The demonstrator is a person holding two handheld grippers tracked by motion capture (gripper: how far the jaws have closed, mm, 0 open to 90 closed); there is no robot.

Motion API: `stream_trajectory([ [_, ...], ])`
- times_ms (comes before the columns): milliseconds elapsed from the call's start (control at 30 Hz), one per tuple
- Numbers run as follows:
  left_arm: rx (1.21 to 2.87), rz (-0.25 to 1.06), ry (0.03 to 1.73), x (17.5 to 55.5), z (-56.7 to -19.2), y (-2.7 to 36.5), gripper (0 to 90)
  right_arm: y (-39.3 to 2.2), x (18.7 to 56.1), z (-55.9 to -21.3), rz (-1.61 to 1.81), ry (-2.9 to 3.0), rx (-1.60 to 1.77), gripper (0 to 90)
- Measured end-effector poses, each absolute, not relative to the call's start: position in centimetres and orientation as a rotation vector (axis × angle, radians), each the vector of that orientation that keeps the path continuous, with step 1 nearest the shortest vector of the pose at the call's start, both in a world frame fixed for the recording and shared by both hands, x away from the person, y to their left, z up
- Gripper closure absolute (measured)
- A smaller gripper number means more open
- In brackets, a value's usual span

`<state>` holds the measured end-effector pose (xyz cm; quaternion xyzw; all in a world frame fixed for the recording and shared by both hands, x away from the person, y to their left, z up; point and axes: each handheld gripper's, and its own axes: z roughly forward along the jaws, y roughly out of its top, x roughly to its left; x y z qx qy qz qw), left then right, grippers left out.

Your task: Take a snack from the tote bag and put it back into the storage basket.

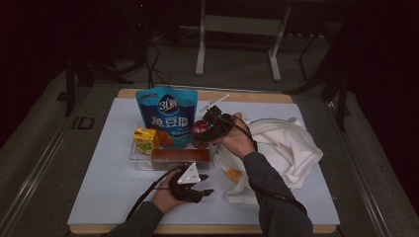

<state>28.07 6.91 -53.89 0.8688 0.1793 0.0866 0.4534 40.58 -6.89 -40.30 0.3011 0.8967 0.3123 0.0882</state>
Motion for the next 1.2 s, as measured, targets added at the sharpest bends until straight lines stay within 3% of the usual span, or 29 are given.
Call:
stream_trajectory([
  [1200, 2.148, 0.217, 0.439, 28.1, -53.9, 6.9, 46.1, -5.8, 41.3, -43.2, 0.874, 2.641, 0.931, 25.7],
])
